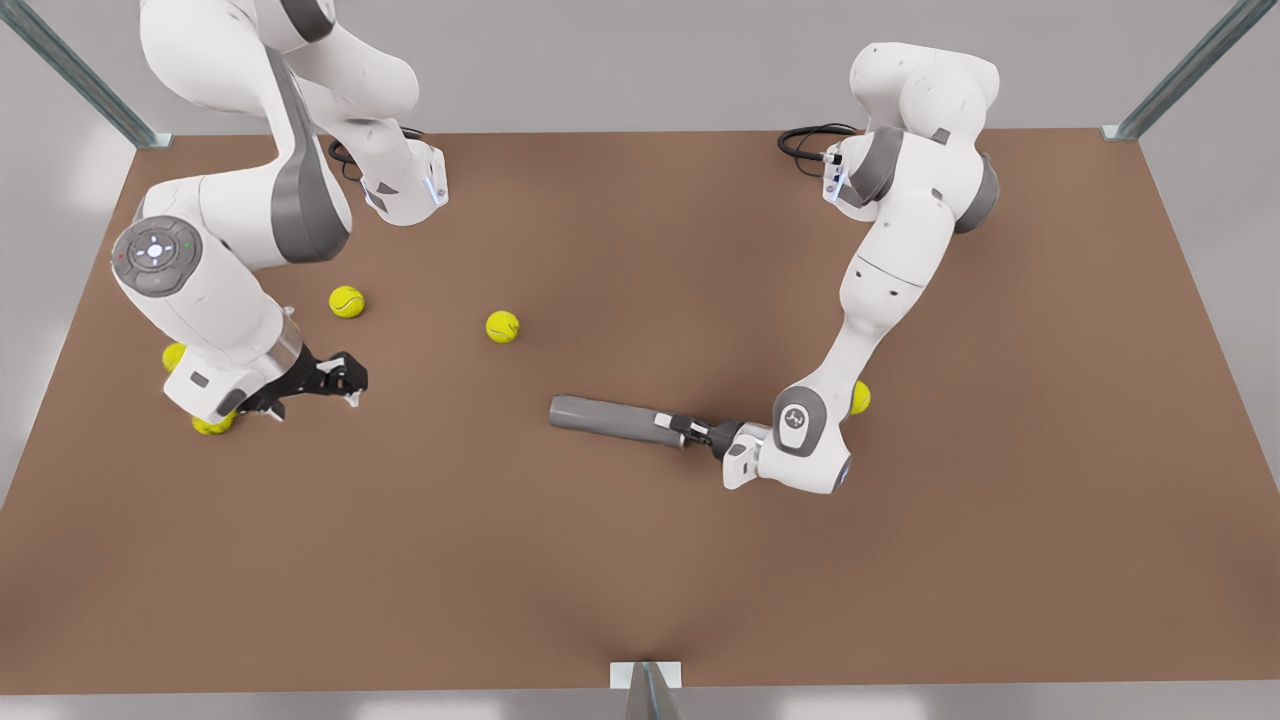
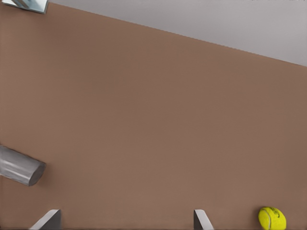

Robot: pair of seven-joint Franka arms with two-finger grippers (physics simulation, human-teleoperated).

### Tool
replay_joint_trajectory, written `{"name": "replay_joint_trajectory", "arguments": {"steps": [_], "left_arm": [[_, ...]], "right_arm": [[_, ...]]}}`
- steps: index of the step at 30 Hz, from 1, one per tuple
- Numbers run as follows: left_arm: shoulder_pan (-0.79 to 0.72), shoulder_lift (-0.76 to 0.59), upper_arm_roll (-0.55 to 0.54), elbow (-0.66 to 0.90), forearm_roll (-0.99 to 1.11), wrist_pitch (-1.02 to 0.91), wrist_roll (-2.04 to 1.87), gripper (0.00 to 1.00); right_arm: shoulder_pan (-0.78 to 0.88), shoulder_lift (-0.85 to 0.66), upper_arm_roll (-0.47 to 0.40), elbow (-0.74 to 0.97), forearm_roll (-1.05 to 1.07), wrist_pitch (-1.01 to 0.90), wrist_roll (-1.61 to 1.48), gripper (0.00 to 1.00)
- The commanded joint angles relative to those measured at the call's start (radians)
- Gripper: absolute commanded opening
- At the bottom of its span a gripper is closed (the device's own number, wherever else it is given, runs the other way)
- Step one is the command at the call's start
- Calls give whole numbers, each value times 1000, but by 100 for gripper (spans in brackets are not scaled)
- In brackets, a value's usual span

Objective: Put the tennis tube upright

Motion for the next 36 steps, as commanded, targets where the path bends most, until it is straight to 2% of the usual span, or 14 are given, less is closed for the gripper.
{"name": "replay_joint_trajectory", "arguments": {"steps": [1, 2, 3, 4, 9, 20, 31, 36], "left_arm": [[0, 0, 0, 2, 0, 0, 0, 39], [0, -2, 0, 2, 0, -2, 0, 38], [0, -3, 0, 2, 0, -2, 0, 37], [2, -5, 0, 2, 0, -2, 0, 36], [2, -17, 0, 3, 20, -3, 0, 30], [2, -40, 8, 3, 23, -51, 0, 22], [2, -61, 17, 3, 23, -60, 0, 21], [2, -91, 57, 2, 39, -72, -5, 21]], "right_arm": [[1, 0, 0, -2, -4, -6, 2, 100], [42, 0, -15, 0, -5, -19, 2, 100], [127, -23, -95, 1, -7, -76, 3, 100], [118, -48, -91, -2, 2, -122, 5, 100], [127, -37, -89, 0, 70, -111, -8, 100], [112, -23, -91, 3, 73, -104, 2, 100], [118, -20, -91, 1, 64, -102, -6, 100], [112, -18, -92, 0, 64, -101, -6, 100]]}}
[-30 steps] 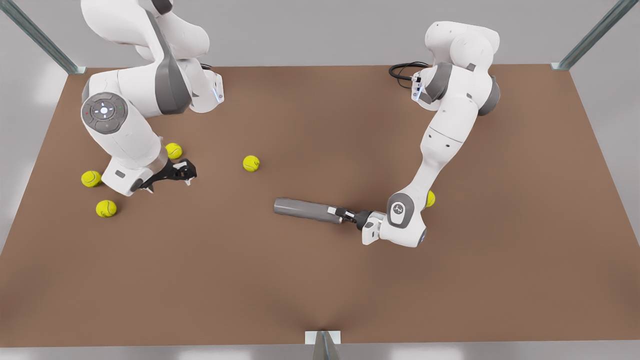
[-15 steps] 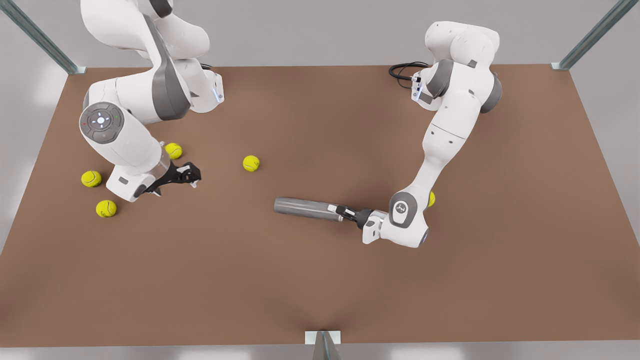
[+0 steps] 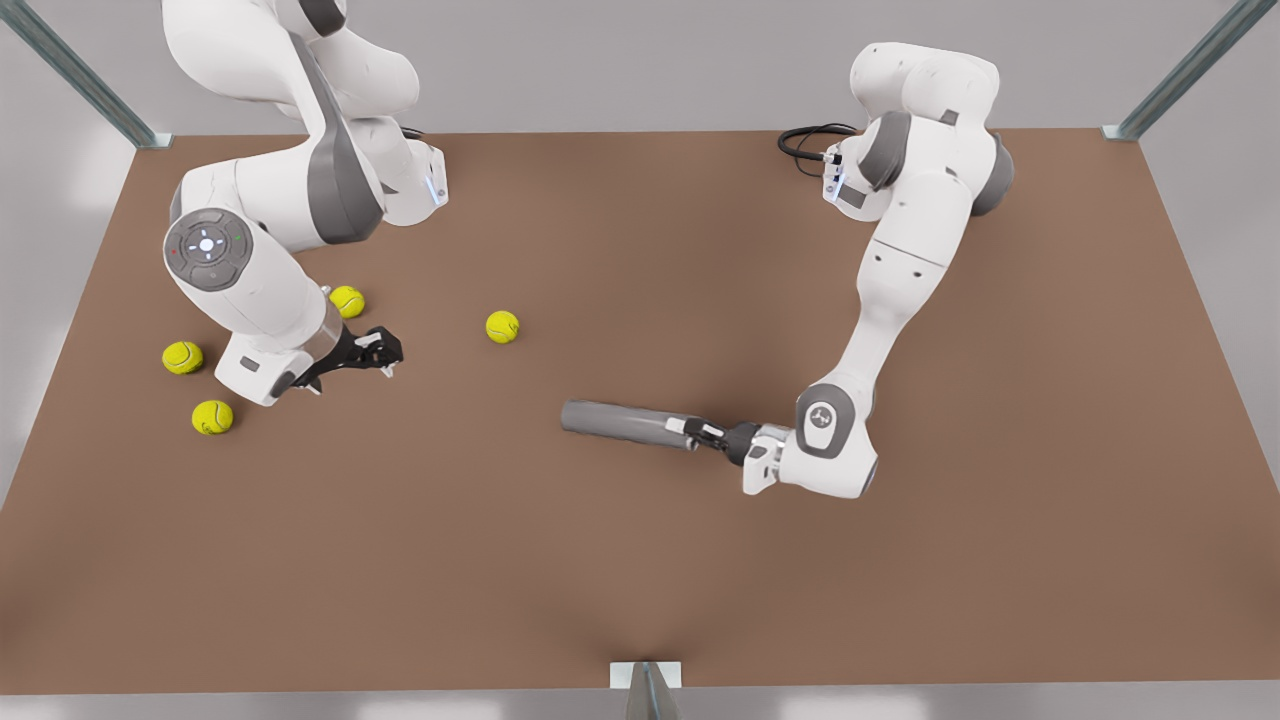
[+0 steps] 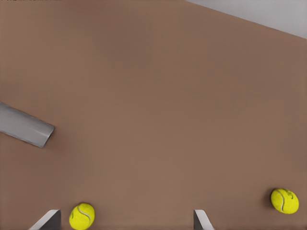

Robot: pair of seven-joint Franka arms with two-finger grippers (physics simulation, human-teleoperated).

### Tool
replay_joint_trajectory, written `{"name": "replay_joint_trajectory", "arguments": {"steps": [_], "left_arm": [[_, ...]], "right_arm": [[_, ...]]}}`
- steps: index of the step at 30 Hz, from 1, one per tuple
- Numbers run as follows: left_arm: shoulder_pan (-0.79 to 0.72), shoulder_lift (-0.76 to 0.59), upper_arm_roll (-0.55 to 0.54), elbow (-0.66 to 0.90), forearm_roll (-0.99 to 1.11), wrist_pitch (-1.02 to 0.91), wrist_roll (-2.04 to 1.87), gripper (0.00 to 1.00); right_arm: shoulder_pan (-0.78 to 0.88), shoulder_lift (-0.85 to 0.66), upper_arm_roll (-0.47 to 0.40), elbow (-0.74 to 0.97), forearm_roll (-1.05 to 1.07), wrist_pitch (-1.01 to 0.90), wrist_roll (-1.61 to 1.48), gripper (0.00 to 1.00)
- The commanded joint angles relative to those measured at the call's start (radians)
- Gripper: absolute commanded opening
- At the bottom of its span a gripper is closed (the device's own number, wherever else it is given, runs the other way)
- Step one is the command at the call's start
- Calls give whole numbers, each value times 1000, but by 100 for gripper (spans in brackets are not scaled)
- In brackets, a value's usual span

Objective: Put the tennis tube upright

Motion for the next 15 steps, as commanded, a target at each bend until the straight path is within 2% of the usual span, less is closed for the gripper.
{"name": "replay_joint_trajectory", "arguments": {"steps": [1, 4, 15], "left_arm": [[0, -4, 0, 0, 96, 0, -6, 21], [0, -31, 37, -1, 110, -37, -31, 21], [0, -60, 55, -1, 111, -66, -74, 21]], "right_arm": [[2, 0, 0, 0, 0, 0, 0, 100], [3, -2, -1, 0, -2, 0, 2, 100], [-14, -2, -7, 3, 0, 0, -5, 100]]}}
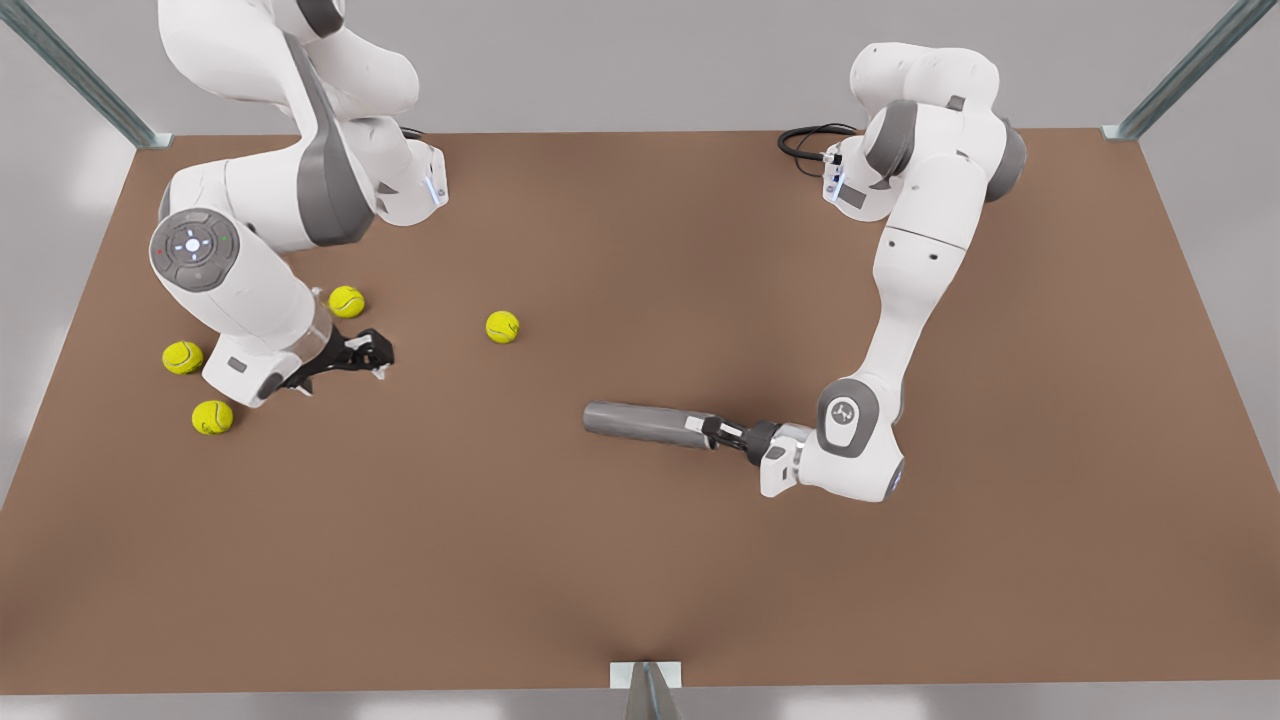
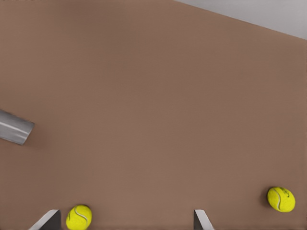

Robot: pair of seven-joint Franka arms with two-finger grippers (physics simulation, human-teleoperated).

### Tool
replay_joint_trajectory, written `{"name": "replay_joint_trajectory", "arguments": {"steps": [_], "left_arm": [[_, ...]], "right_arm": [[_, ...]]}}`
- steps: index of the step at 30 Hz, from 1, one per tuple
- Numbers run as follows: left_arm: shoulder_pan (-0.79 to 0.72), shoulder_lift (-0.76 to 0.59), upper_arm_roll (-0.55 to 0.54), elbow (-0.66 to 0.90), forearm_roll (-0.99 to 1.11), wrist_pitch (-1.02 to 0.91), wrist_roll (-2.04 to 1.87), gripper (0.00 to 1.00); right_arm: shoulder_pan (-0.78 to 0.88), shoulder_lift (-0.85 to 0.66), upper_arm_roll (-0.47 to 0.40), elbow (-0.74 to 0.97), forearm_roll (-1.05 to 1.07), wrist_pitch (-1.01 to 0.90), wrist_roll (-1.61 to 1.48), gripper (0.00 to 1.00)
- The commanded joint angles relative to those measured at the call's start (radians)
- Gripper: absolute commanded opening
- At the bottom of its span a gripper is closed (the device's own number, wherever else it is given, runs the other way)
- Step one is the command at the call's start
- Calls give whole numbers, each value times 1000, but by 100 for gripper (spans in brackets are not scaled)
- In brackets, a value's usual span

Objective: Put the tennis tube upright

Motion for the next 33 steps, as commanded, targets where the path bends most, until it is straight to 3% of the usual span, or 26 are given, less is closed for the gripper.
{"name": "replay_joint_trajectory", "arguments": {"steps": [1, 20, 29, 33], "left_arm": [[0, 0, 0, 0, 38, 0, -1, 21], [0, -134, 23, -2, 205, 2, -206, 21], [0, -243, 107, 0, 368, -3, -373, 21], [2, -306, 127, -2, 569, -32, -453, 21]], "right_arm": [[2, 0, 0, -1, -1, 0, 1, 100], [9, 12, 7, -1, 5, 12, 13, 100], [5, 12, 6, -1, 2, 12, 11, 100], [2, 12, 4, -1, 2, 12, 11, 100]]}}
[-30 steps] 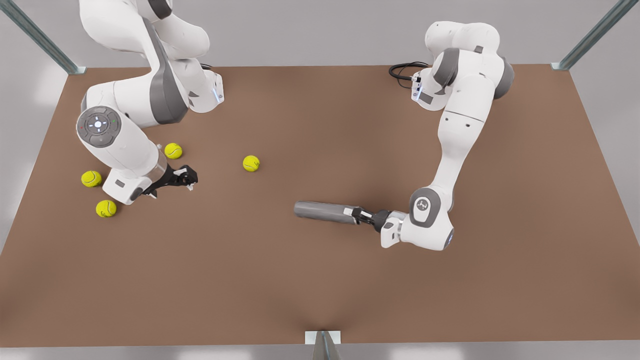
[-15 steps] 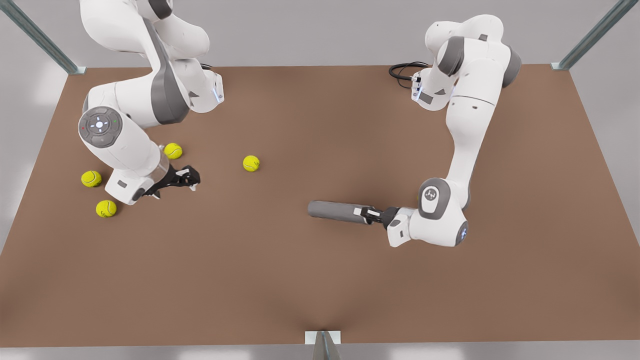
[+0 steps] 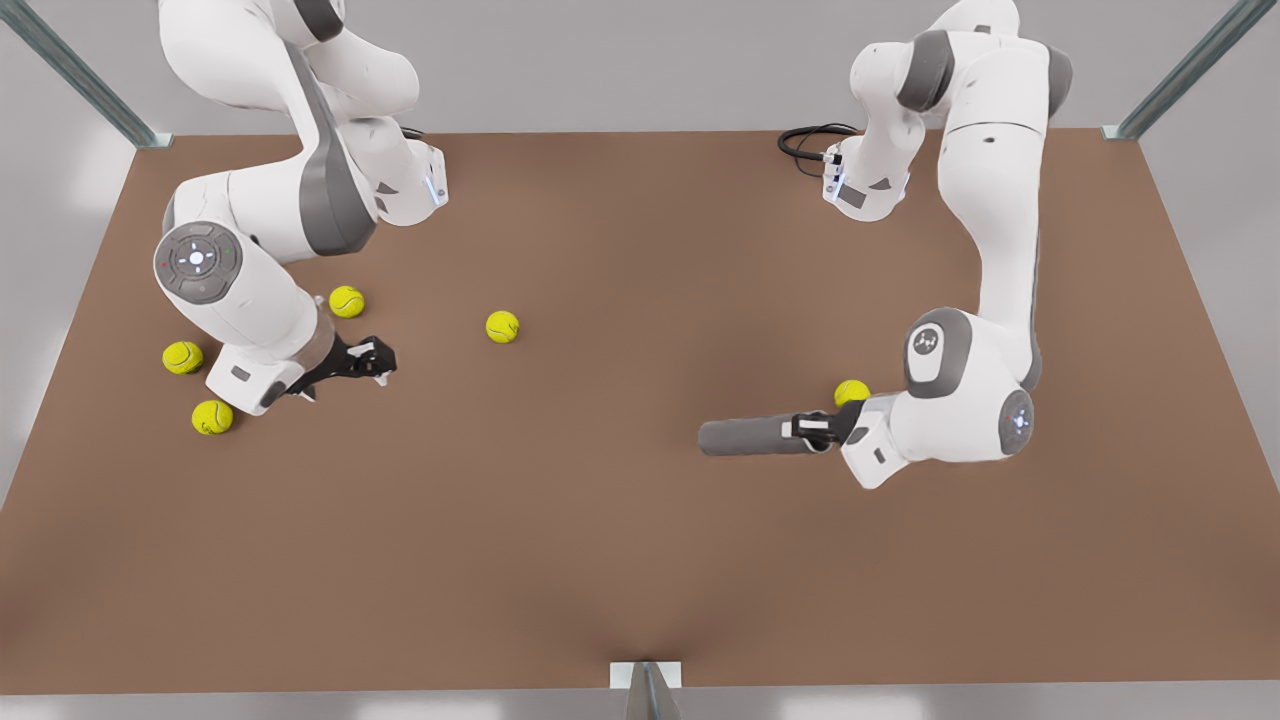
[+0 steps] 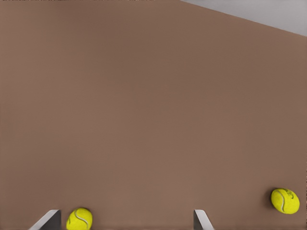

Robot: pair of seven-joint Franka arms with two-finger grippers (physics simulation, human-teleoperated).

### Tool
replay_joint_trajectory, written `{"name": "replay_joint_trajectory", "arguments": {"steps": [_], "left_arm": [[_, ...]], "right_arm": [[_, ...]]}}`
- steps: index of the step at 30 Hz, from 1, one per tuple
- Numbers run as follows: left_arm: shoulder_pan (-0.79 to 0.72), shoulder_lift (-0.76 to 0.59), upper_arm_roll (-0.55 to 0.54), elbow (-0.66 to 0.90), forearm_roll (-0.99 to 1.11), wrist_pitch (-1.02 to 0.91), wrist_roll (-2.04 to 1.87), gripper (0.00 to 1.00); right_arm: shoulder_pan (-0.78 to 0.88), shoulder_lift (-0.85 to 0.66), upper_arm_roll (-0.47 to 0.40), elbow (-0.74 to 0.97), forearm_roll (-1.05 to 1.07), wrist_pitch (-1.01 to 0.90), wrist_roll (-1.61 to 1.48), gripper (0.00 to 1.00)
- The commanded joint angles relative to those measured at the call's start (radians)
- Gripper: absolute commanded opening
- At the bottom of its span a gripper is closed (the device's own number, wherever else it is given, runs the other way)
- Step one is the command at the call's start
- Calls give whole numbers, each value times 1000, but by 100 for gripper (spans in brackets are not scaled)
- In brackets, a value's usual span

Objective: Put the tennis tube upright

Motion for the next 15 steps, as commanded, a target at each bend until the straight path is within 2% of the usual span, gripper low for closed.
{"name": "replay_joint_trajectory", "arguments": {"steps": [1, 8, 11, 15], "left_arm": [[0, -8, 0, 0, 147, -4, -6, 21], [1, -58, 20, 0, 397, -33, -34, 21], [0, -61, 86, 1, 399, -33, -43, 21], [0, -60, 98, 1, 475, -19, -66, 21]], "right_arm": [[-1, 1, 1, 0, 0, 2, 0, 100], [-1, 1, -2, 0, 0, 6, -1, 100], [0, 1, -2, 0, 0, 6, -1, 100], [3, 1, -2, 0, 0, 6, 0, 100]]}}
